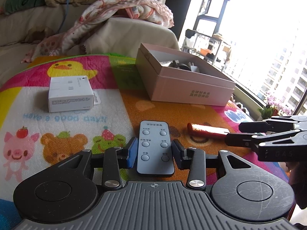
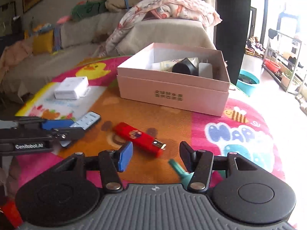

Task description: Organize rigid objects

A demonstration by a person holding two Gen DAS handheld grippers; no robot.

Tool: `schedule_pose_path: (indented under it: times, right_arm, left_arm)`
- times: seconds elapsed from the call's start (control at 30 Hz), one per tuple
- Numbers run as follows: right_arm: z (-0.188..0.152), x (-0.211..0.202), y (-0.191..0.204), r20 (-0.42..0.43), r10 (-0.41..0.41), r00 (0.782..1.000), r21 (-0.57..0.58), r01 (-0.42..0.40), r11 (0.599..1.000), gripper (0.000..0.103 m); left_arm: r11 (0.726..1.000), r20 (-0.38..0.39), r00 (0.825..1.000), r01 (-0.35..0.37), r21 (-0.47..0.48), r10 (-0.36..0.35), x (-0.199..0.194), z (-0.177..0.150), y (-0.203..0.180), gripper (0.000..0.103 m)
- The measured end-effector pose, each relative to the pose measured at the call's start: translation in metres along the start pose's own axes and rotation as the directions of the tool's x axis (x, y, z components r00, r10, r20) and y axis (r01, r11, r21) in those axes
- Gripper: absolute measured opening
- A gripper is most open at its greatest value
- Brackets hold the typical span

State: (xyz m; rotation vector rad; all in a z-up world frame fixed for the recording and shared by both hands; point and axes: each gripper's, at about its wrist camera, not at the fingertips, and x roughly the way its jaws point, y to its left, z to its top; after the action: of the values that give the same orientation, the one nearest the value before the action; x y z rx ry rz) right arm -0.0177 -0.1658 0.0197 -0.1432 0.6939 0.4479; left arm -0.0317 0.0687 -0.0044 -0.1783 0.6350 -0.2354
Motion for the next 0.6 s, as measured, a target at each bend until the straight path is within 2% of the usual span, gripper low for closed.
schedule_pose_path:
  times: [0.13, 0.2, 0.27, 0.33, 0.43, 0.6]
  right_arm:
    - [0.005, 0.013, 0.008, 0.008, -0.134, 0.991, -0.154, 0.133, 0.979, 0.054]
    - [0.009, 0.005, -0.001, 0.047, -0.194, 0.980, -0.161, 0.199, 0.967, 0.054]
    - [0.007, -0.016, -0.018, 0.066, -0.147, 0.987, -0.115, 0.154, 0.981, 0.058]
    - [-0.002, -0.035, -0.032, 0.062, -0.102, 0.993, -0.053, 0.105, 0.993, 0.081]
    - [-0.023, -0.050, -0.039, 0.043, -0.077, 0.996, -0.035, 0.078, 0.996, 0.083]
    - [-0.037, -0.039, -0.037, 0.020, -0.101, 0.995, -0.080, 0.102, 0.992, 0.083]
  left_arm:
    - [1.000, 0.001, 1.000, 0.004, -0.005, -0.004, 0.000, 0.000, 0.000, 0.044]
    - [1.000, 0.001, 1.000, 0.005, -0.006, -0.005, 0.000, 0.000, 0.000, 0.044]
    - [1.000, 0.002, 1.000, 0.010, -0.015, -0.010, 0.000, 0.000, 0.001, 0.044]
    - [1.000, 0.003, 1.000, 0.014, -0.021, -0.014, 0.000, 0.000, 0.002, 0.044]
    - [1.000, 0.003, 1.000, 0.014, -0.021, -0.014, -0.001, 0.000, 0.003, 0.044]
    - [1.000, 0.003, 1.000, 0.011, -0.019, -0.011, 0.000, 0.000, 0.003, 0.044]
